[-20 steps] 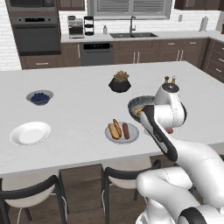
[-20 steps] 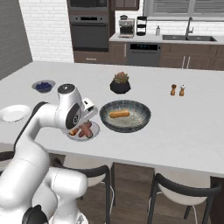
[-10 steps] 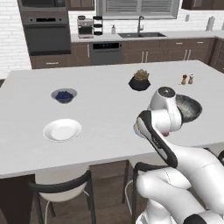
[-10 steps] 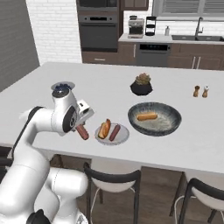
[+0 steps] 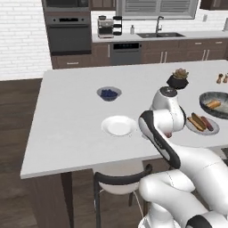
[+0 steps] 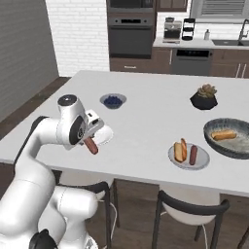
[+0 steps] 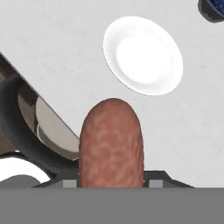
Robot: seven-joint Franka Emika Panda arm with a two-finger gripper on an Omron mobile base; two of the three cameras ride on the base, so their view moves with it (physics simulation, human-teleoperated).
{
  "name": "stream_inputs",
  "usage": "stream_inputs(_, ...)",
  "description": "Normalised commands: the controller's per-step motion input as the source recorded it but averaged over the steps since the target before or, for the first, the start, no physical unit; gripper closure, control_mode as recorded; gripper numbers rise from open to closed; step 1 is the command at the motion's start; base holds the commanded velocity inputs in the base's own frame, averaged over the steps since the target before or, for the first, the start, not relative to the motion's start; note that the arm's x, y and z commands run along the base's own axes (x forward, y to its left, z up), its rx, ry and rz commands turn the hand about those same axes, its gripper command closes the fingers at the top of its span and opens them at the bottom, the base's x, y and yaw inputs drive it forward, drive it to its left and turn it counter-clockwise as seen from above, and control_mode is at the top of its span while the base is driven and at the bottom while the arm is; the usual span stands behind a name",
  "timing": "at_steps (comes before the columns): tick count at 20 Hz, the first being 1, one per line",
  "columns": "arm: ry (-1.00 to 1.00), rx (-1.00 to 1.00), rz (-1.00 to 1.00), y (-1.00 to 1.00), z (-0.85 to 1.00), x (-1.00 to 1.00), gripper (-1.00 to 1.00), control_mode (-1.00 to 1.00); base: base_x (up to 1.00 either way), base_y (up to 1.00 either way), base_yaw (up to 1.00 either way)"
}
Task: Place one bun and one sausage from the bowl on each plate.
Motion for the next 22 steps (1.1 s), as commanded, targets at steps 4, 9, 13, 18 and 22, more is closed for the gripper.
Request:
stream_inputs(4,0.0,0.0,0.0,0.0,0.0,0.0,1.0,1.0,0.3,0.64,-0.07)
stream_inputs(9,0.0,0.0,0.0,0.0,0.0,0.0,1.0,1.0,0.47,0.38,-0.02)
stream_inputs(13,-0.01,0.0,0.0,0.17,0.0,0.44,1.0,-1.0,0.13,0.03,0.0)
stream_inputs(18,0.0,0.0,-0.03,0.06,0.0,0.96,1.0,-1.0,0.0,0.0,0.0)
stream_inputs(22,0.16,0.05,-0.06,0.06,0.0,1.0,1.0,-1.0,0.0,0.0,0.0)
